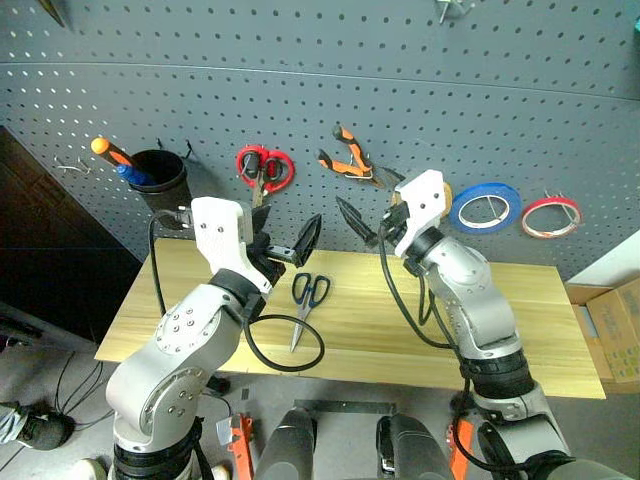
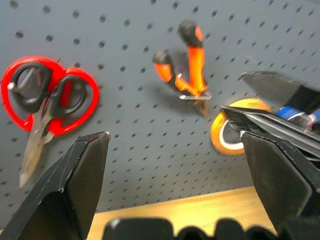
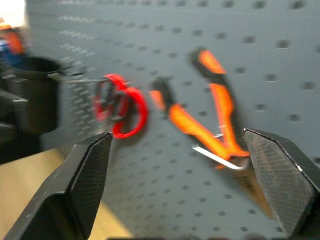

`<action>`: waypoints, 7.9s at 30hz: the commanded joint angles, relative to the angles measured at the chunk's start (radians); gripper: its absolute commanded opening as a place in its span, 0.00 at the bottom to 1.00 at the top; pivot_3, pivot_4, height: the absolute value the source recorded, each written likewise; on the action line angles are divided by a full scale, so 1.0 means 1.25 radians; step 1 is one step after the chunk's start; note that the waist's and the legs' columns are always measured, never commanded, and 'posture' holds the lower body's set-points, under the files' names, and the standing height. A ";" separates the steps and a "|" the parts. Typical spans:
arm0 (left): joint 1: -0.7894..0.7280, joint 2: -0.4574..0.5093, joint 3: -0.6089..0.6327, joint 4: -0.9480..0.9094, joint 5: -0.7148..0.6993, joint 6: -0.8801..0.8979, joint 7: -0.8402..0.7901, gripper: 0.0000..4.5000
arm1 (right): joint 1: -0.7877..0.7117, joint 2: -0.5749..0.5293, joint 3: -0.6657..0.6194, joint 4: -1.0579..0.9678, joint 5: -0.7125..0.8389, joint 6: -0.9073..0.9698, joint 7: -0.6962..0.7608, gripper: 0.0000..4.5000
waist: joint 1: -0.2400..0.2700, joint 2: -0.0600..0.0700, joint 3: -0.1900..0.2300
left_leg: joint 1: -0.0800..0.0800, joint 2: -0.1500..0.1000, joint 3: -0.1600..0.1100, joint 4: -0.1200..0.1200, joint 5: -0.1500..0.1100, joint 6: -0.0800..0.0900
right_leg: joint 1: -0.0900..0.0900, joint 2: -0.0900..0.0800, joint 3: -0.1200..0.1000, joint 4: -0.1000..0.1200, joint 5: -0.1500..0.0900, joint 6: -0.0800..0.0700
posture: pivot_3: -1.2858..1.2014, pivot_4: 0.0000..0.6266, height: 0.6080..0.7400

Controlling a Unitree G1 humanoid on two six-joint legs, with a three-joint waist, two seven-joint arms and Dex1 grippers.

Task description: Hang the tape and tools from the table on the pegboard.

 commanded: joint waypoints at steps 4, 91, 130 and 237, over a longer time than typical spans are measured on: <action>-0.023 -0.010 -0.077 0.118 0.113 0.008 -0.006 1.00 | 0.079 -0.142 0.018 -0.134 0.093 0.078 0.166 1.00 | -0.004 0.000 0.004 | -0.001 0.000 0.000 0.000 0.000 0.001 | 0.001 0.000 0.000 -0.005 0.000 0.000 | 0.59 0.34 1.00; 0.032 -0.197 -0.095 0.437 0.516 0.124 -0.068 0.11 | 0.105 -0.266 0.141 -0.126 0.041 0.086 0.322 1.00 | -0.065 -0.003 0.067 | -0.007 0.001 0.001 -0.006 -0.001 0.001 | -0.007 -0.002 0.000 -0.007 0.001 0.006 | 0.54 0.51 1.00; 0.170 -0.252 -0.070 0.239 0.504 -0.497 -0.066 0.11 | -0.043 0.000 -0.128 -0.253 0.435 0.319 -0.020 1.00 | -0.043 -0.002 0.023 | -0.013 0.000 0.000 0.005 0.000 0.002 | -0.008 -0.001 -0.001 -0.006 0.009 0.004 | 0.57 0.26 1.00; 0.138 -0.124 0.052 0.300 0.446 -0.286 -0.112 0.99 | 0.092 -0.123 0.065 -0.251 0.294 0.219 0.014 1.00 | -0.045 0.000 0.009 | -0.007 0.000 0.003 0.007 0.004 0.006 | -0.007 0.000 0.002 0.002 0.011 0.007 | 0.58 0.34 1.00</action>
